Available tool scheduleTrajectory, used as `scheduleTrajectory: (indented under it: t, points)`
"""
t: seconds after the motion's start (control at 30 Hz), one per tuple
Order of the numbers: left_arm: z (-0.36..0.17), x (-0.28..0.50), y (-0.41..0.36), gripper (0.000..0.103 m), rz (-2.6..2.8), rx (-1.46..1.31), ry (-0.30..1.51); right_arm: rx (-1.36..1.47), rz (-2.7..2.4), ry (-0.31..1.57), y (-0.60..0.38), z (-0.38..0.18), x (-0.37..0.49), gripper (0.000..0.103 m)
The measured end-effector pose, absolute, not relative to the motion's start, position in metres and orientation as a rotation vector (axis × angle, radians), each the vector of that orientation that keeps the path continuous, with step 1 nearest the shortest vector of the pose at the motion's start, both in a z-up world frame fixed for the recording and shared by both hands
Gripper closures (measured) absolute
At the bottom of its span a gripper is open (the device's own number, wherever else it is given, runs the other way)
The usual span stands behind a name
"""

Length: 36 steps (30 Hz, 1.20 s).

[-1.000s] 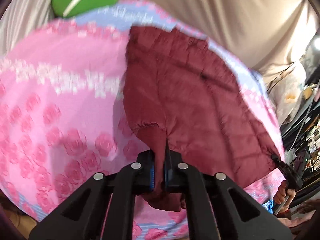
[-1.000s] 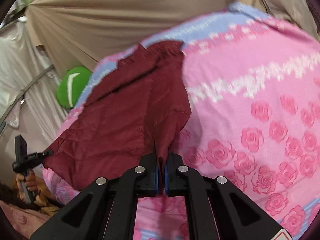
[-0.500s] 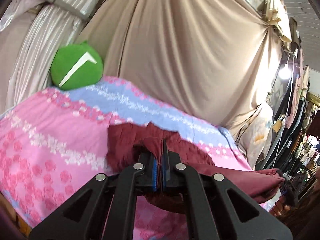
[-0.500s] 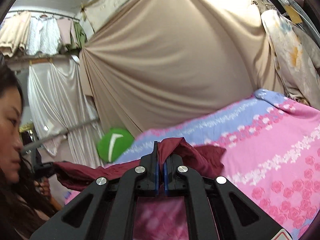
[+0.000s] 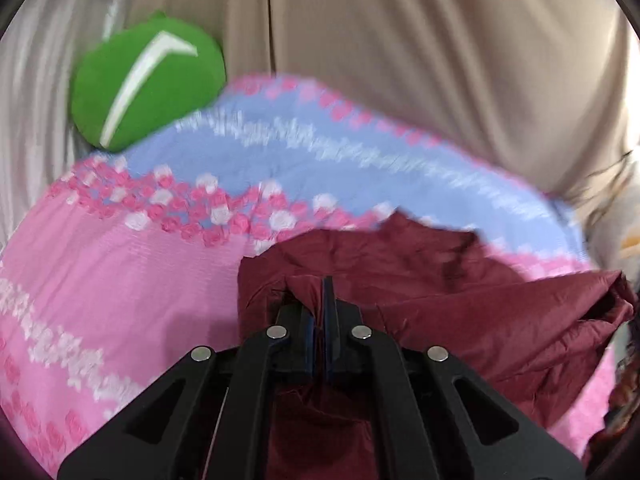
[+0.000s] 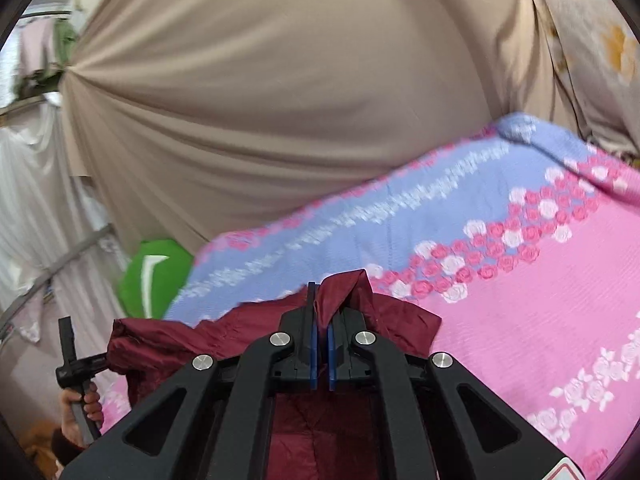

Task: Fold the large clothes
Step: 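Grasp the hem with both grippers and lift it toward the collar, then lay the hem over the jacket body and open both grippers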

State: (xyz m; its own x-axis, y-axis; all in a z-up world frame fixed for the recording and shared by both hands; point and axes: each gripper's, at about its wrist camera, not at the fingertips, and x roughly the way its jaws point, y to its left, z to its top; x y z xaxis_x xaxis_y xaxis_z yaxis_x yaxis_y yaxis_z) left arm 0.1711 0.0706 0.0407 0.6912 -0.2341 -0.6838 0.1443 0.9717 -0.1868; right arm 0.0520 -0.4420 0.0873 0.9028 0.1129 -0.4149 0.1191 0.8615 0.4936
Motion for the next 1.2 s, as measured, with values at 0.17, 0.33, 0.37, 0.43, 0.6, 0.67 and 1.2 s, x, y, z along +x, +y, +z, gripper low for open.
scheduleTrajectory:
  t: [0.17, 0.33, 0.37, 0.43, 0.6, 0.67, 1.2]
  points:
    - [-0.017, 0.233, 0.058, 0.101, -0.147, -0.128, 0.913, 0.55, -0.099, 0.623, -0.456, 0.027, 0.127, 0.1]
    - [-0.045, 0.254, 0.044, 0.098, -0.112, -0.094, 0.928, 0.577, -0.161, 0.761, -0.466, -0.025, 0.166, 0.1]
    - [-0.048, 0.256, 0.04, 0.098, -0.105, -0.082, 0.919, 0.58, -0.168, 0.774, -0.466, -0.03, 0.17, 0.1]
    - [-0.051, 0.26, 0.037, 0.097, -0.098, -0.077, 0.901, 0.571, -0.183, 0.783, -0.465, -0.034, 0.175, 0.1]
    - [-0.03, 0.25, 0.053, 0.086, -0.142, -0.189, 0.824, 0.569, -0.221, 0.65, -0.462, 0.004, 0.149, 0.08]
    - [-0.007, 0.232, 0.066, 0.064, -0.164, -0.237, 0.776, 0.533, -0.276, 0.512, -0.453, 0.036, 0.119, 0.069]
    - [-0.048, 0.096, -0.073, 0.047, -0.453, 0.226, 0.83, 0.005, 0.23, 0.785, -0.223, -0.011, 0.069, 0.087]
